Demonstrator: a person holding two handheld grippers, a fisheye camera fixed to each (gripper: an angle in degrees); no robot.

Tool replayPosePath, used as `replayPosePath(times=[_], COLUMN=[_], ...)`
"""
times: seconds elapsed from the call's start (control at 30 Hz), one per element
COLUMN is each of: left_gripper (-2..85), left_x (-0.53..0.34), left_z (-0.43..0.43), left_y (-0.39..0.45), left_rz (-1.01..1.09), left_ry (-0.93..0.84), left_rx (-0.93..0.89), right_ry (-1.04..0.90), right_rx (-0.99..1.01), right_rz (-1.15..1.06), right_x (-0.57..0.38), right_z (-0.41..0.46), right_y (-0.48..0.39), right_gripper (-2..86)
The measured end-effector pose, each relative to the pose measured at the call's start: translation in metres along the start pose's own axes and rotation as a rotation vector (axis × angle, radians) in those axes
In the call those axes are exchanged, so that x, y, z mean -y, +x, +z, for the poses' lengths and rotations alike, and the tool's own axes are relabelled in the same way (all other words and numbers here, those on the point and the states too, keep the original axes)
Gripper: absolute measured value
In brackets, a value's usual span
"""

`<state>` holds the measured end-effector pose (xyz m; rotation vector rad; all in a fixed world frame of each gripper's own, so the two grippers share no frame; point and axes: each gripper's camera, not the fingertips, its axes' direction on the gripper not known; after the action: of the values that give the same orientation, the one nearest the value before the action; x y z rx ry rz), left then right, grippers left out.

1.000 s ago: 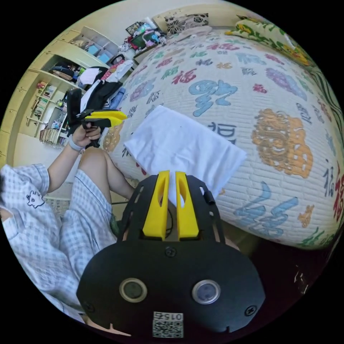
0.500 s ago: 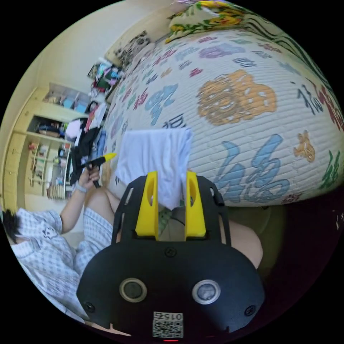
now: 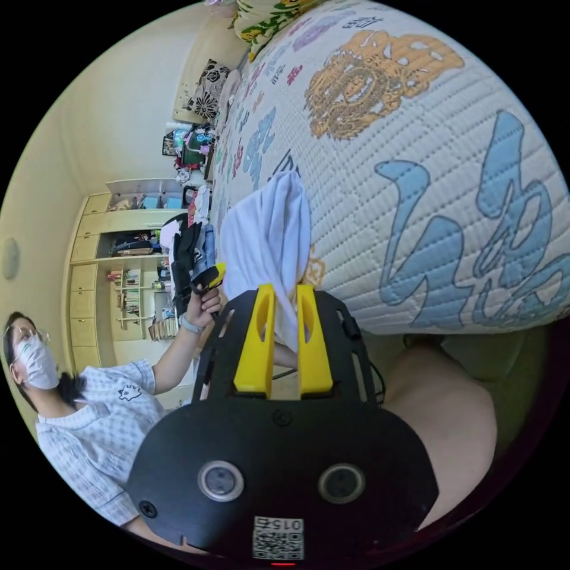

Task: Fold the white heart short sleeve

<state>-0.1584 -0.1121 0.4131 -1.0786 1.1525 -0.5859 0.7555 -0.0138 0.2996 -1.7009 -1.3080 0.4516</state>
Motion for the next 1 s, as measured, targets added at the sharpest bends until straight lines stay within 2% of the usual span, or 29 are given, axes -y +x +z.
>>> replayPosePath(times=[0.1, 0.17, 0.27, 0.4, 0.57, 0.67, 0.73, 0.83, 0.9, 1.0], left_gripper=[6.0, 5.2, 4.7, 4.6, 4.6, 4.7, 4.8, 5.1, 5.7, 8.4], left_x=[0.000, -0.006, -0.030, -0.087, -0.172, -0.222, -0.250, -0.260, -0.259, -0.269], left_z=[-0.009, -0.028, -0.079, -0.192, -0.350, -0.447, -0.515, -0.574, -0.592, -0.596], left_y=[0.005, 0.016, 0.046, 0.064, 0.066, 0.063, 0.048, 0.026, 0.011, -0.023], left_rz=[-0.037, -0.031, 0.062, 0.136, 0.154, 0.115, 0.019, -0.102, -0.163, -0.315], left_ry=[-0.062, -0.035, 0.048, 0.233, 0.491, 0.641, 0.745, 0.796, 0.810, 0.774], left_rx=[-0.059, -0.106, -0.103, -0.119, -0.041, 0.128, 0.229, 0.332, 0.389, 0.375], right_ry=[-0.022, -0.008, 0.033, -0.004, -0.115, -0.195, -0.219, -0.206, -0.206, -0.200], right_rx=[-0.070, -0.067, -0.043, -0.009, 0.132, 0.193, 0.187, 0.209, 0.125, -0.095], right_rz=[0.006, -0.052, -0.147, -0.336, -0.613, -0.719, -0.773, -0.744, -0.708, -0.630], right_x=[0.008, 0.007, 0.002, -0.001, 0.004, 0.015, 0.020, 0.038, 0.049, 0.057], right_z=[0.022, 0.033, 0.044, 0.084, 0.213, 0.317, 0.380, 0.472, 0.521, 0.587], right_y=[0.001, -0.017, -0.053, -0.113, -0.224, -0.292, -0.332, -0.383, -0.400, -0.401], right_gripper=[4.9, 4.2, 3.5, 3.1, 2.7, 2.8, 2.8, 2.8, 2.8, 2.2])
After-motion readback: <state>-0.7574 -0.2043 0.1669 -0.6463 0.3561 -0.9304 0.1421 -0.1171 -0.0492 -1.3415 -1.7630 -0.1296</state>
